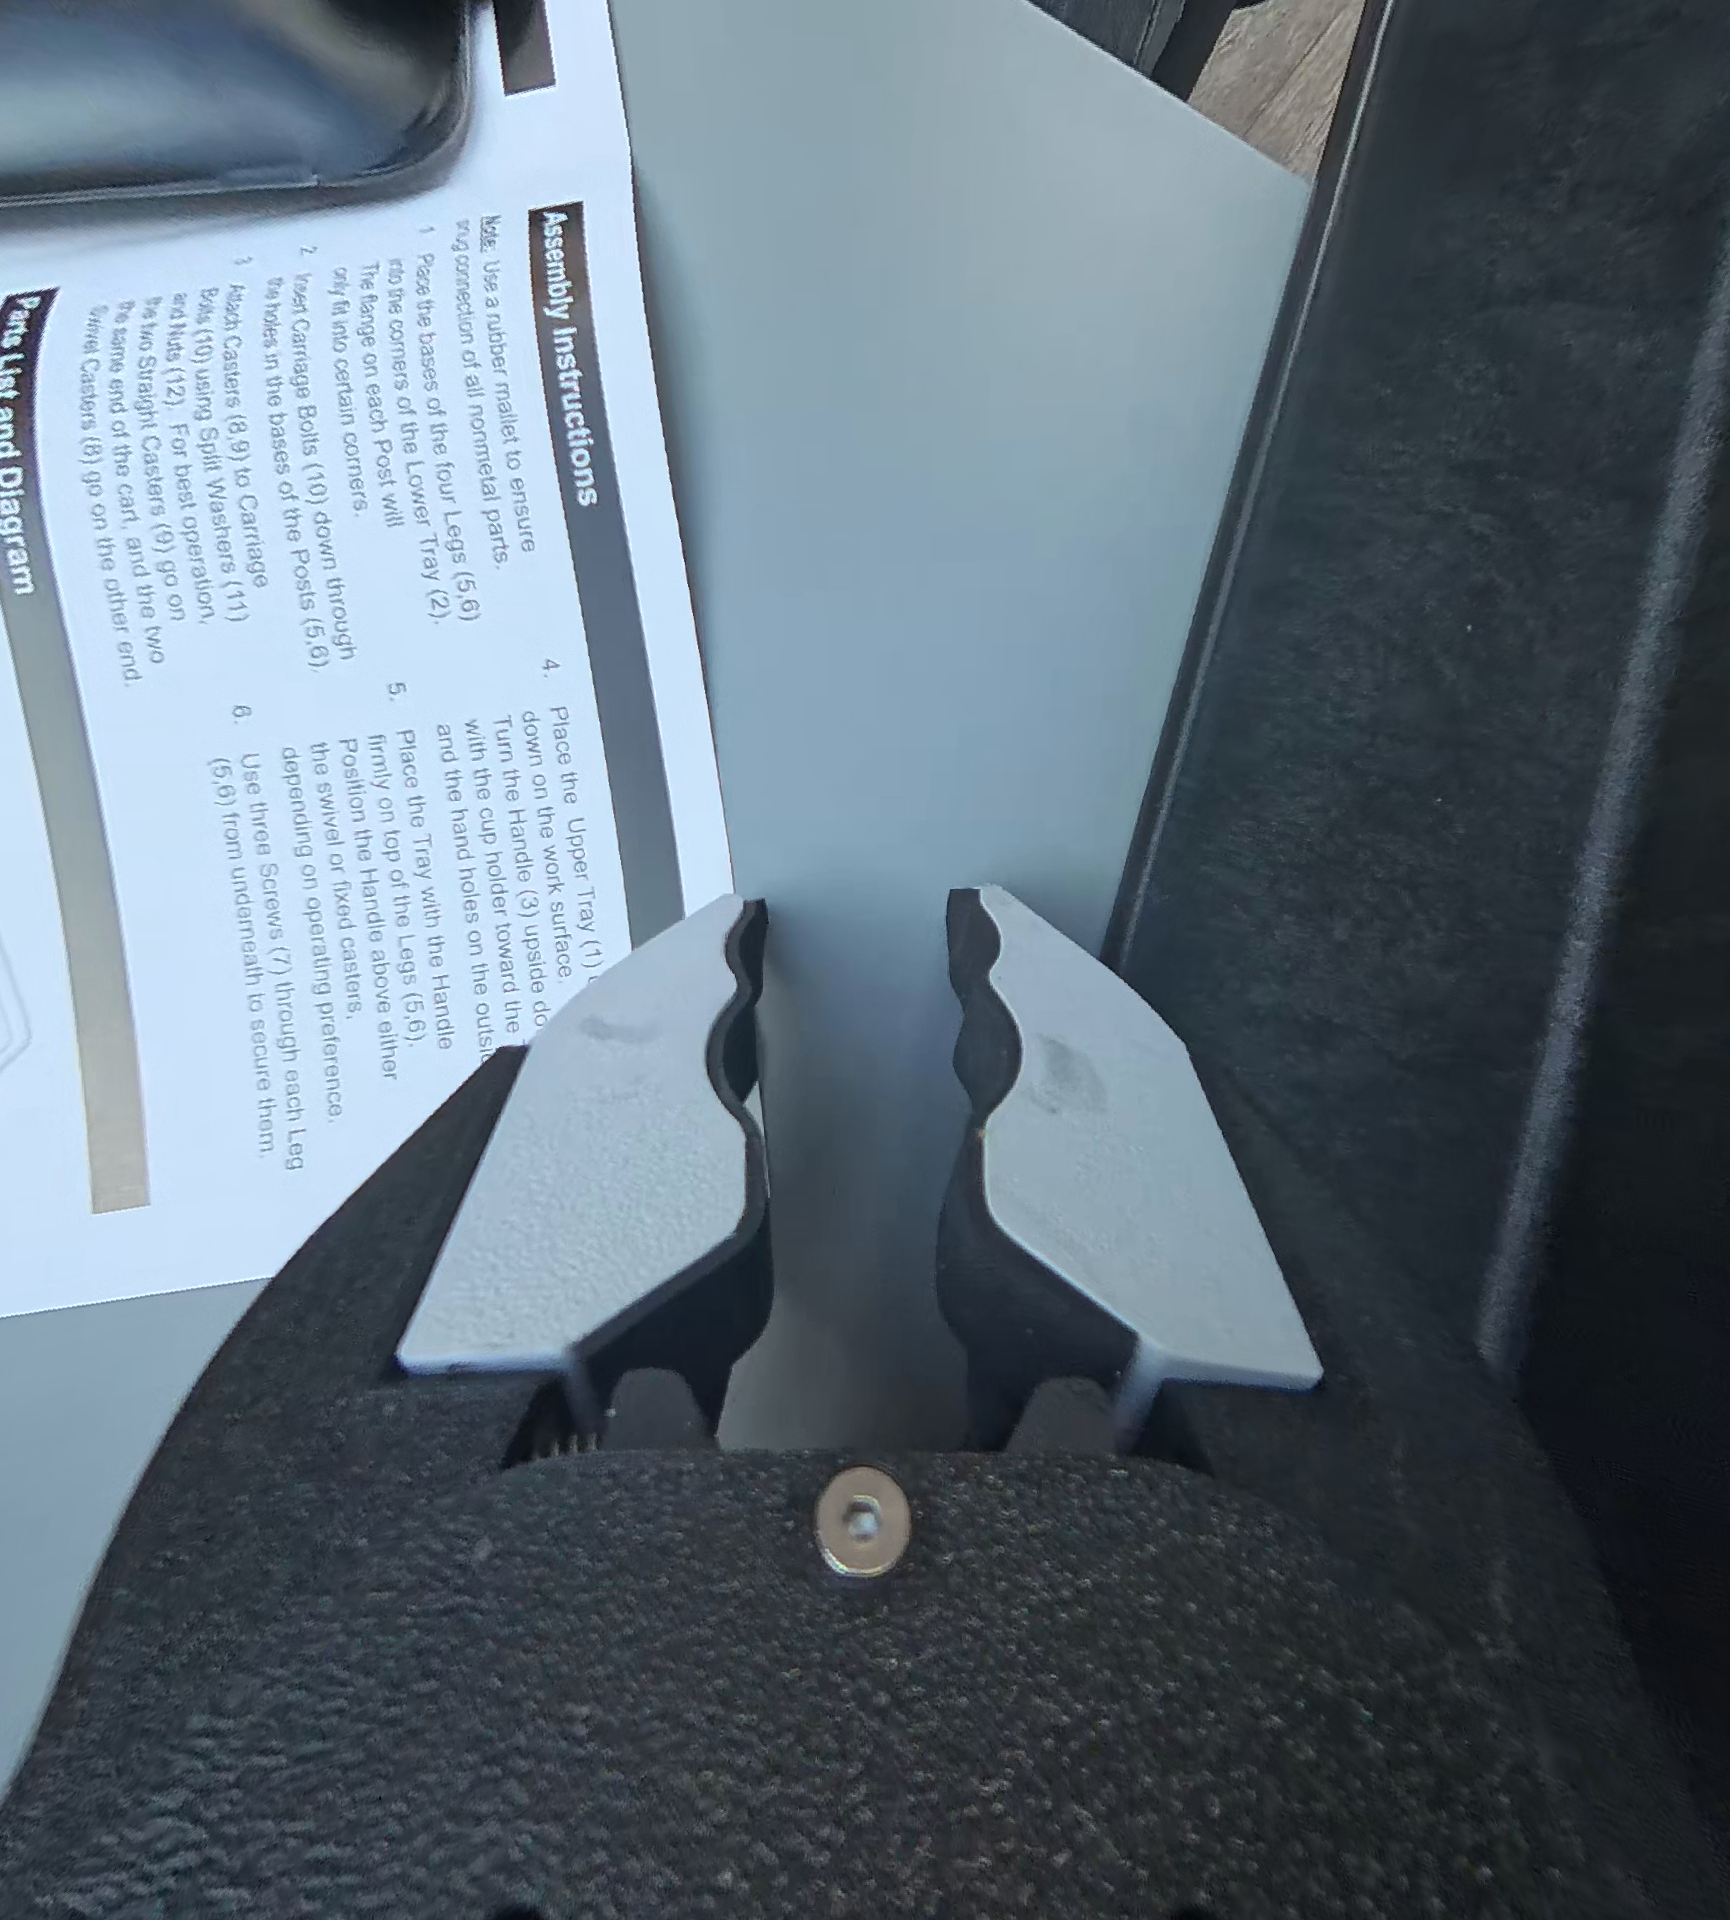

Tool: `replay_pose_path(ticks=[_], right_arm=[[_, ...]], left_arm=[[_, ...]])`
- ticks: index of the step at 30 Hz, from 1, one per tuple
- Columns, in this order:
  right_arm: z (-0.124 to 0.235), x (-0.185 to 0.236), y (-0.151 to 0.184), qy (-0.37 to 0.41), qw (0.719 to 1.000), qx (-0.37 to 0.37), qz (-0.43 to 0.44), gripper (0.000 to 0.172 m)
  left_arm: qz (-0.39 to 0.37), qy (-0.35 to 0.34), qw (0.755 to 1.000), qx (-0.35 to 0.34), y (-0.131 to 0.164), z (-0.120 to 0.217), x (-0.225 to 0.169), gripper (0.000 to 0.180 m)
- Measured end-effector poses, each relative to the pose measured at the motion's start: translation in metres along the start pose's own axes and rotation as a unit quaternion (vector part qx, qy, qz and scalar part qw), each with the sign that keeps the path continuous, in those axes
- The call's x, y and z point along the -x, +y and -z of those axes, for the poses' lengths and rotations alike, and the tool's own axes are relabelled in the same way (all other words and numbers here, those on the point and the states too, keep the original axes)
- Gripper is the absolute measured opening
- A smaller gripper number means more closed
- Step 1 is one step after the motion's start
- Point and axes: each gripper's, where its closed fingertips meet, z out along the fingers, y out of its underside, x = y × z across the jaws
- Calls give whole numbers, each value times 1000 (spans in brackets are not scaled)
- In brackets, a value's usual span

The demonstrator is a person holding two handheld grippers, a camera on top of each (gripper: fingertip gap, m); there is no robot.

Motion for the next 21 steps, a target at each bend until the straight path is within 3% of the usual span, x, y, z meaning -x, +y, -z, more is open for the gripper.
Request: replay_pose_path(ticks=[21], right_arm=[[1,5,-2,-52,998,-9,-27,45]], left_arm=[[7,11,1000,11,-3,-9,1,46]])
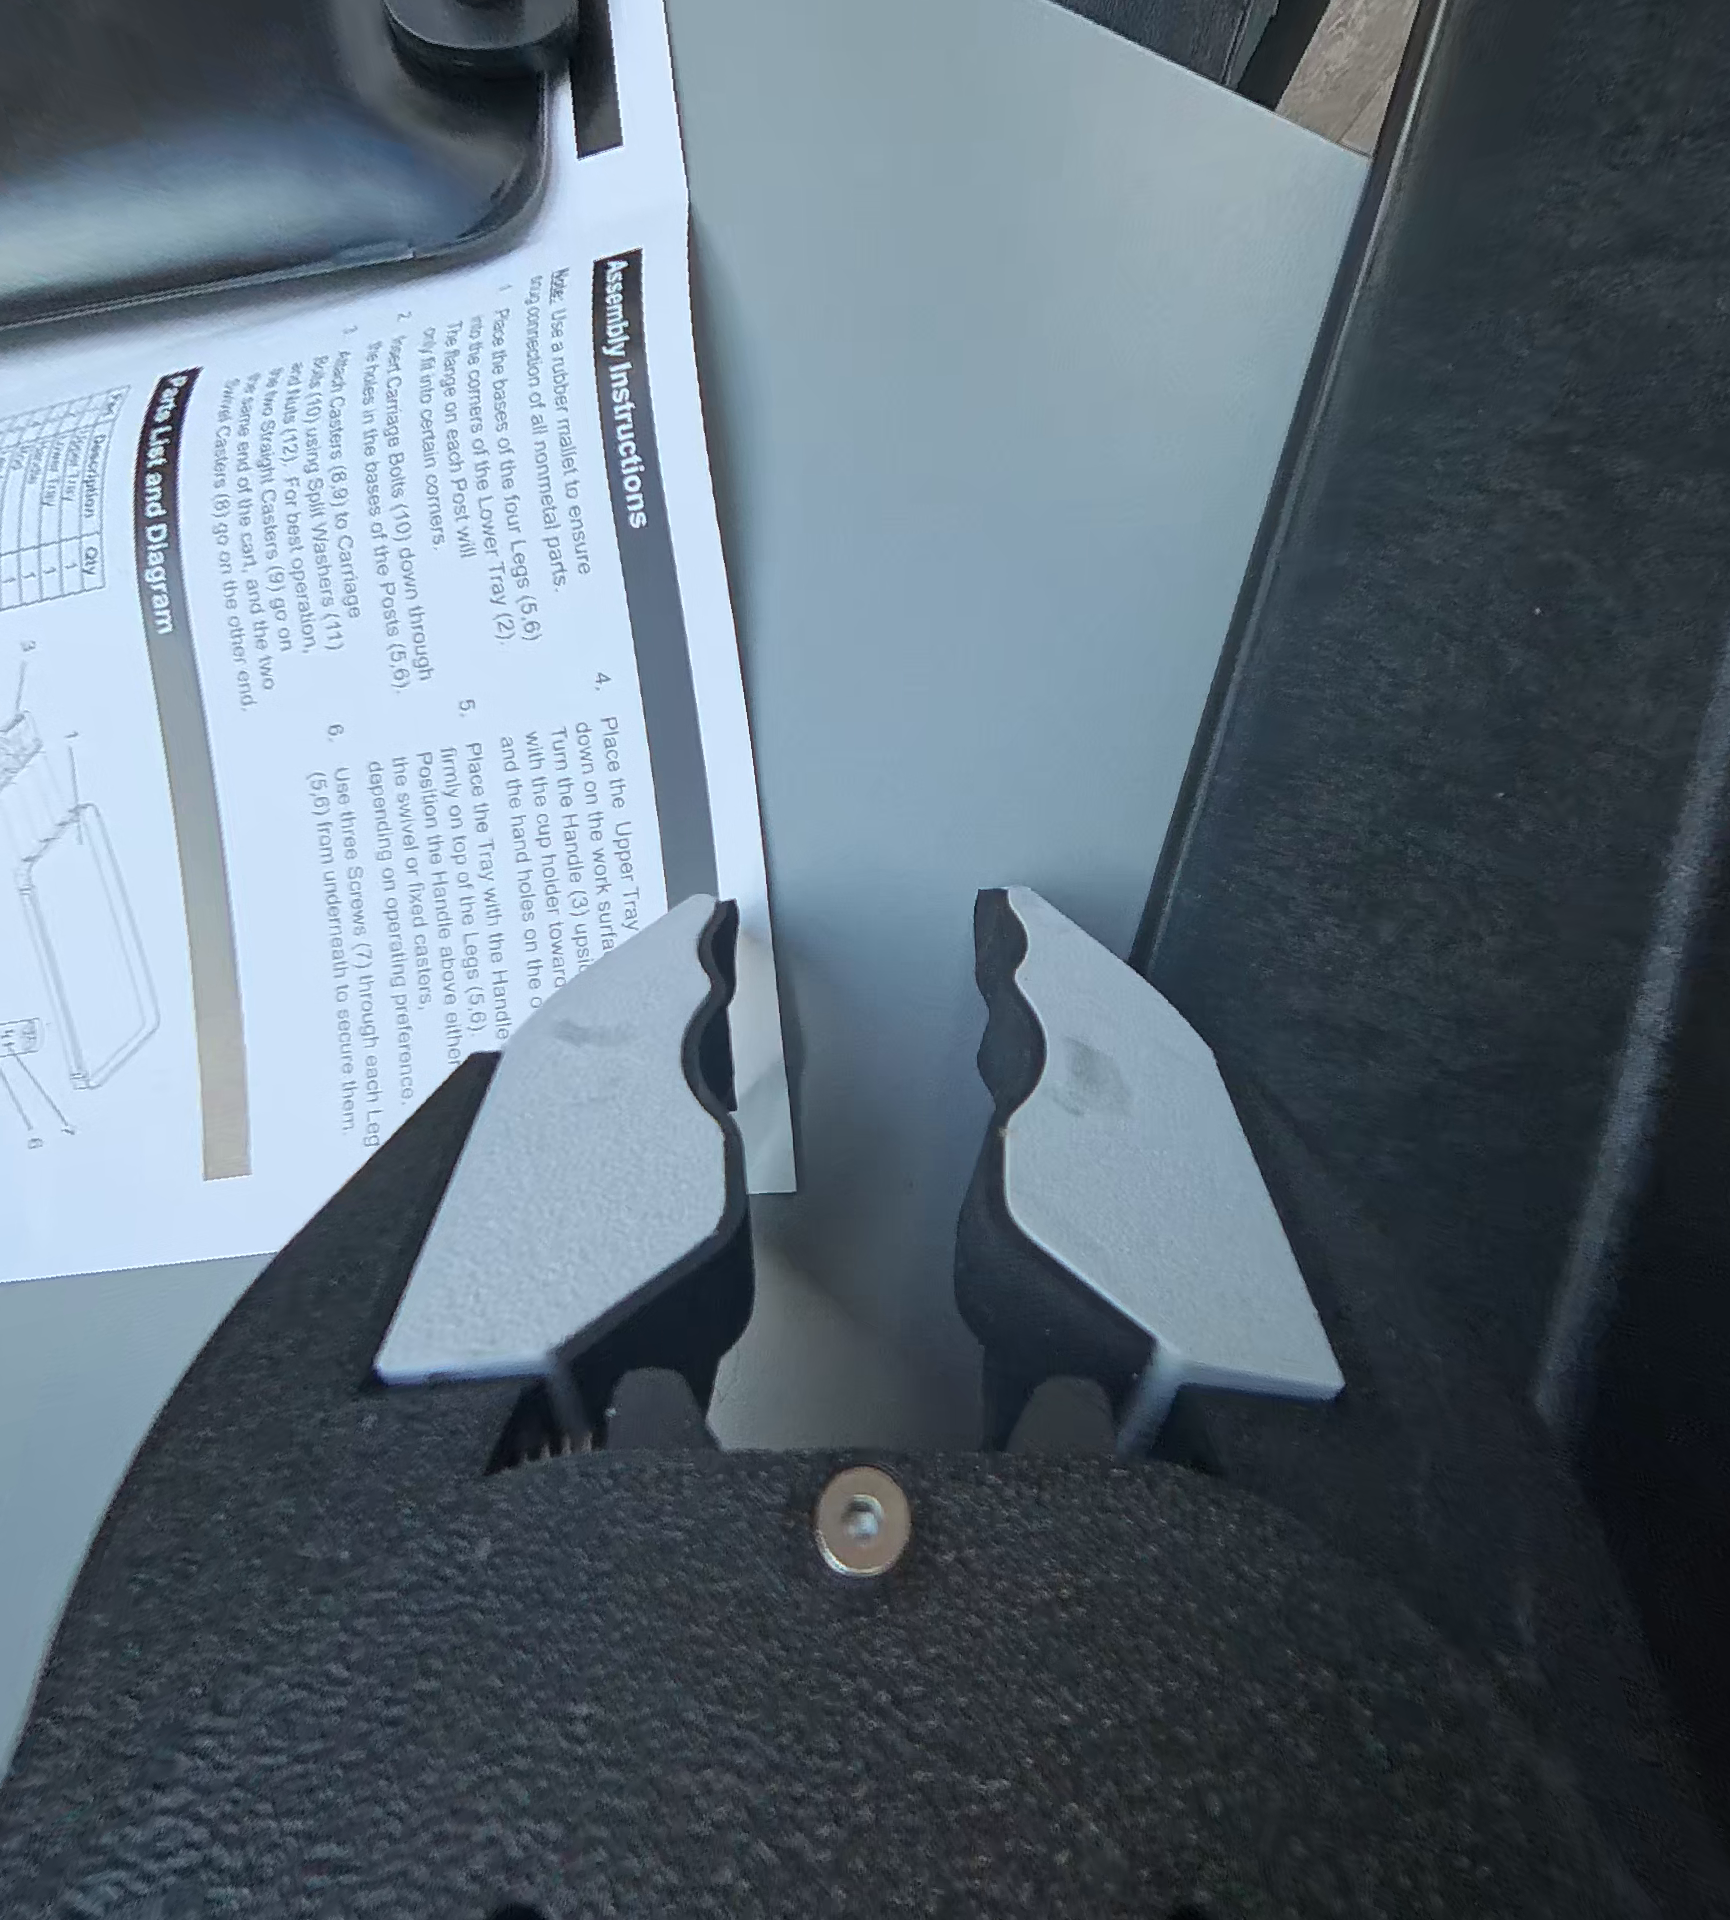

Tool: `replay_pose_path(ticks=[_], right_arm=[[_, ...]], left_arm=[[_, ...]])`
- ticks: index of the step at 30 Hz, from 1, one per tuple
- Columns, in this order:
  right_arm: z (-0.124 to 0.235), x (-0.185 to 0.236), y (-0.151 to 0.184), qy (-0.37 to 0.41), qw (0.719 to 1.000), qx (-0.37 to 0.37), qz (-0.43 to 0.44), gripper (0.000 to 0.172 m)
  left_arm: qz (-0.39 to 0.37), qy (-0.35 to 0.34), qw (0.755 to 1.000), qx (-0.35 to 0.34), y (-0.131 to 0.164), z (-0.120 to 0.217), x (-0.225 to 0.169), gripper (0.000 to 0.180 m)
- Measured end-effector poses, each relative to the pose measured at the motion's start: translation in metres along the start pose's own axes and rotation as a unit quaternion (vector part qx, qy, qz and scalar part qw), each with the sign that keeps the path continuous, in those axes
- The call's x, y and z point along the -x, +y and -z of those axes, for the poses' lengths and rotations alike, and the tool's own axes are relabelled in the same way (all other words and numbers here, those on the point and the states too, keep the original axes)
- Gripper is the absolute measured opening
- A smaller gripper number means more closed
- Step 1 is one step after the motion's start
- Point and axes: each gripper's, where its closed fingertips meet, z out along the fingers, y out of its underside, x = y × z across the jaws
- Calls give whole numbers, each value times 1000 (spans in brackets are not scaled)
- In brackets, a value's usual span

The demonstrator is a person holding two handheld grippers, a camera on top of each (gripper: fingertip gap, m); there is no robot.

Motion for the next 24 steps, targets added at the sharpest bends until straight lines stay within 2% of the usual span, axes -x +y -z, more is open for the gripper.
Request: replay_pose_path(ticks=[24], right_arm=[[1,2,-1,-18,1000,-4,-9,47]], left_arm=[[0,6,1000,8,2,-2,-1,46]])
